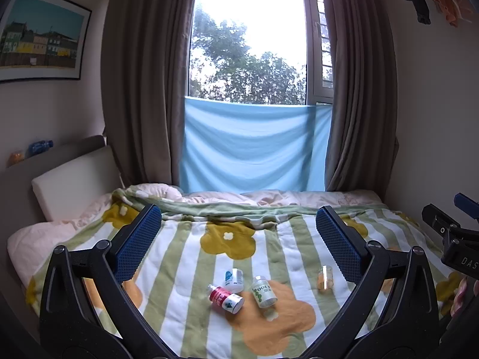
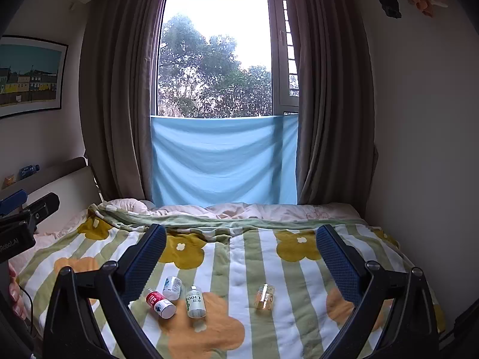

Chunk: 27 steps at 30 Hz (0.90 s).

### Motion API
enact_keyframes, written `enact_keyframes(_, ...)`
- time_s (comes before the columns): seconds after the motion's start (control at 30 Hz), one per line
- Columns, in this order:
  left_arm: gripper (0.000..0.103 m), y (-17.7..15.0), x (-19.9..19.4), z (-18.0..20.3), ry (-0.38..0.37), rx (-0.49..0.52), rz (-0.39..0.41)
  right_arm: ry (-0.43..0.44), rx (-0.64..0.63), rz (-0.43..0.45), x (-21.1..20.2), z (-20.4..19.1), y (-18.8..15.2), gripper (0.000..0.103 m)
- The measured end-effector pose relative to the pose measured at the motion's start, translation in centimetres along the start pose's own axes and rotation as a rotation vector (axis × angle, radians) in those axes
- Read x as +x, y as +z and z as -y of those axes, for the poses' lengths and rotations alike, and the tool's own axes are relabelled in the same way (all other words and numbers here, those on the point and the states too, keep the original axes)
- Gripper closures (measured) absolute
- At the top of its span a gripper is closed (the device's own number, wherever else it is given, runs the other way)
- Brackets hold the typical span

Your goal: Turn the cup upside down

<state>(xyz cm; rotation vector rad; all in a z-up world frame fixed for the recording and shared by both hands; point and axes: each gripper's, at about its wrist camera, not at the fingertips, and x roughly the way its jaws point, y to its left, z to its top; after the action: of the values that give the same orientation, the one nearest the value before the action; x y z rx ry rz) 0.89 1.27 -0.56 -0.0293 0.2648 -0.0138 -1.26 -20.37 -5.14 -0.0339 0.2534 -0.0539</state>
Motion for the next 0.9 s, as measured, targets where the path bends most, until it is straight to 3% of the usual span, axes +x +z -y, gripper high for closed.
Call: enact_keyframes(0.9, 0.000, 0.19, -0.67, 0.68, 0.017, 0.024, 0.005, 0.003, 0.013, 0.017, -0.42, 0.61, 0.17, 0.003)
